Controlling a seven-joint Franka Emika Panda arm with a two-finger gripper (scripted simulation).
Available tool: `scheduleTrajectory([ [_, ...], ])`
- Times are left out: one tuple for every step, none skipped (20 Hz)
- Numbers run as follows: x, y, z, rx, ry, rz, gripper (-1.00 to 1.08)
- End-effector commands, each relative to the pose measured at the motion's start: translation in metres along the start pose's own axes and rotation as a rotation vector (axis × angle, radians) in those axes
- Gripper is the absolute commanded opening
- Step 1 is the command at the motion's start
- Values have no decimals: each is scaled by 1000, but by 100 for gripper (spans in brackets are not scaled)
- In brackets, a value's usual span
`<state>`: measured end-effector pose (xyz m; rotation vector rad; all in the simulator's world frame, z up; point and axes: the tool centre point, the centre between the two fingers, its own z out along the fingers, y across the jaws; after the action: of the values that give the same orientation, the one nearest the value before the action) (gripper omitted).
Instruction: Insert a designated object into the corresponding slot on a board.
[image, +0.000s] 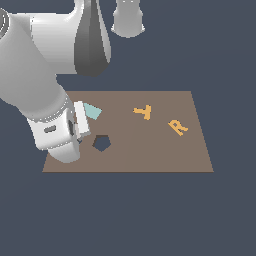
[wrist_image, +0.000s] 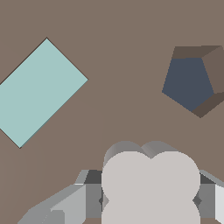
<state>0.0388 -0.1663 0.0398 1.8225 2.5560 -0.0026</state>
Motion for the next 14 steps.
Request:
scheduleTrajectory([
  [-5,2,0,0,0,-29,-100],
  [-7,2,0,0,0,-37,-100],
  [-8,2,0,0,0,-44,-100],
  [-9,3,0,0,0,-50,-100],
  [-10,3,0,0,0,-55,-100],
  [-11,4,-1,0,0,-59,-100],
  [-12,4,-1,0,0,-62,-100],
  [-12,4,-1,0,0,-64,-100],
  [-12,4,-1,0,0,-65,-100],
  [-12,4,-1,0,0,-65,-100],
  [-12,4,0,0,0,-62,-100],
  [-12,4,0,0,0,-62,-100],
  [-12,4,1,0,0,-63,-100],
  [-12,4,3,0,0,-64,-100],
])
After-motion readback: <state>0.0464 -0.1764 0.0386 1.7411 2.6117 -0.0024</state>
